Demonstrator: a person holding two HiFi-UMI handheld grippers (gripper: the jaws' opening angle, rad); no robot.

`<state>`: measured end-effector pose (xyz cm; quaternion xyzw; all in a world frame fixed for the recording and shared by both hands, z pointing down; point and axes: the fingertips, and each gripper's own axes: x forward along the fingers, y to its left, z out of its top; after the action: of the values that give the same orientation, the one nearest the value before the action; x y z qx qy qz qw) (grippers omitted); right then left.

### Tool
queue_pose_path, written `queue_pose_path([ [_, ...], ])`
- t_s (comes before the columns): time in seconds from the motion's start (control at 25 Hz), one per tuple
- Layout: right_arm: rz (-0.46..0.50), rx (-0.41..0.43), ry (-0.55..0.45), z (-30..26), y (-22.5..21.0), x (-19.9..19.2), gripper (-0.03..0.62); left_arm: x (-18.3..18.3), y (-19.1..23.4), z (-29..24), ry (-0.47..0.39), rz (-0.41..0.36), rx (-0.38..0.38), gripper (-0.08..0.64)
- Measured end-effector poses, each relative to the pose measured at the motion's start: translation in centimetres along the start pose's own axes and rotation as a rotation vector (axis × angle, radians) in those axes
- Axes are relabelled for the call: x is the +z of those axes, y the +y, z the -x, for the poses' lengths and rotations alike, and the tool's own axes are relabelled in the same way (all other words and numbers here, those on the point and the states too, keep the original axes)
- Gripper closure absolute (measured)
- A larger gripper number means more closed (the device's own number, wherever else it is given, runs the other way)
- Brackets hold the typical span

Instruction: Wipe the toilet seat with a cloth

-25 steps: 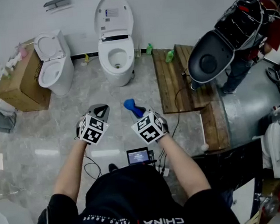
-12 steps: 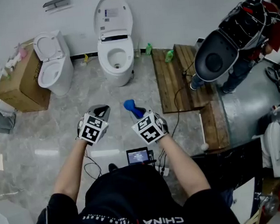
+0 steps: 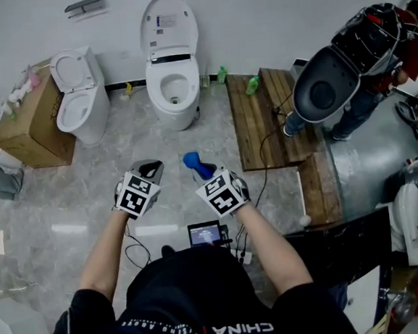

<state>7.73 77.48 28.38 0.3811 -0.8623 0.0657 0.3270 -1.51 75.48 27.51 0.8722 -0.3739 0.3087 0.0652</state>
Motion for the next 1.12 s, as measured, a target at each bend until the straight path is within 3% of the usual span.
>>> queue_pose_path([
  [0.68,-0.027,0.015,-0.005,0.6,-1.4,-1.5,0.539,0.2,-1.3,-1.3,0.020,0.002,-0.004,0.548],
  [0.88,-0.030,0.012,-0.011,1.1,-3.0,-2.4,0.540,1.3,-1.8,-2.4,0.015,-0.024,0.036,0.546],
  [1.12,-0.032,0.038,-0.038,1.8,-5.6,-3.7,0.539,2.6,-2.3,-4.0,0.003,0.017,0.074,0.546],
])
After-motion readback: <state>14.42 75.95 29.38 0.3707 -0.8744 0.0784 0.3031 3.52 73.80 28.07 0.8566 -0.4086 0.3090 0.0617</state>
